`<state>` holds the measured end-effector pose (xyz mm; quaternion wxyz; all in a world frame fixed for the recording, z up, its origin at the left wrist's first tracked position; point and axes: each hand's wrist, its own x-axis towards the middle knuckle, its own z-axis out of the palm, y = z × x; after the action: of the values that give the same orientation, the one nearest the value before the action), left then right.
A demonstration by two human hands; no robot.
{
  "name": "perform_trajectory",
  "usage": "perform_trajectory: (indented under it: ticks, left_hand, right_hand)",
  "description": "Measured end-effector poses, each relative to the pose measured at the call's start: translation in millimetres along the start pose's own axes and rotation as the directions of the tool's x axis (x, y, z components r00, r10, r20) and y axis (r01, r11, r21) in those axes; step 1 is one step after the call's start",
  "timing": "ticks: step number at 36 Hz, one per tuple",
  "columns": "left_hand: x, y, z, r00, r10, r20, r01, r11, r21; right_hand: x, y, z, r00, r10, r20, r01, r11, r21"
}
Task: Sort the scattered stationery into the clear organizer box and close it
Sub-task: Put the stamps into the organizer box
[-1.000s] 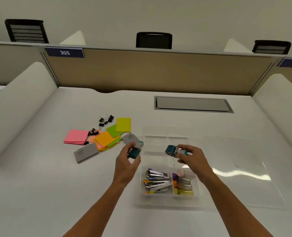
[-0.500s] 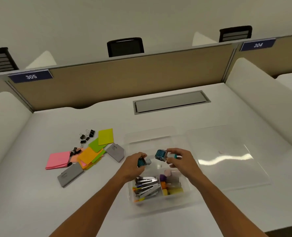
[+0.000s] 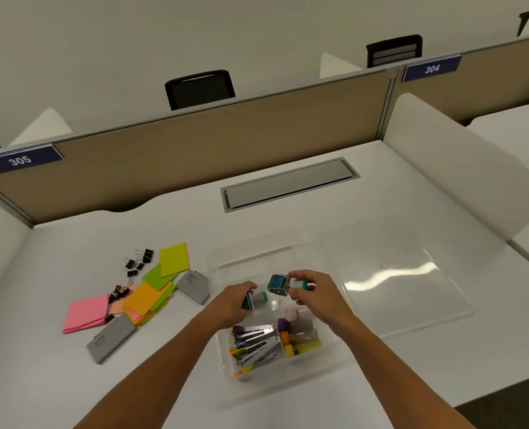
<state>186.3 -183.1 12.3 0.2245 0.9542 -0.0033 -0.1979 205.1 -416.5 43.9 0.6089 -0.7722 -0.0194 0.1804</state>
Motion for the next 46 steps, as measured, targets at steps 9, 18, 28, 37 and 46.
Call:
perform_trajectory:
  ticks: [9, 18, 28, 37, 46]
  left_hand:
    - [3, -8, 6, 0.996, 0.055, -0.065, -0.049, 0.995, 0.083]
    - [-22, -14, 11, 0.955, 0.077, -0.287, -0.092, 0.995, -0.037]
    - [-67, -20, 16, 0.832, 0.051, -0.552, -0.136, 0.984, -0.113]
    - [-100, -35, 19, 0.751, -0.029, -0.659, -0.120, 0.976, -0.180]
    - [-122, -41, 29, 0.705, -0.111, -0.701, -0.104, 0.961, -0.257]
  right_hand:
    - [2, 2, 3, 1.000, -0.007, 0.011, 0.007, 1.000, -0.026]
    - [4, -4, 18, 0.995, -0.044, 0.088, 0.057, 0.986, -0.157]
    - [12, -11, 50, 0.981, -0.113, 0.156, 0.166, 0.907, -0.387]
    - [23, 2, 78, 0.968, -0.128, 0.217, 0.235, 0.762, -0.603]
    - [25, -6, 90, 0.936, -0.192, 0.296, 0.352, 0.500, -0.791]
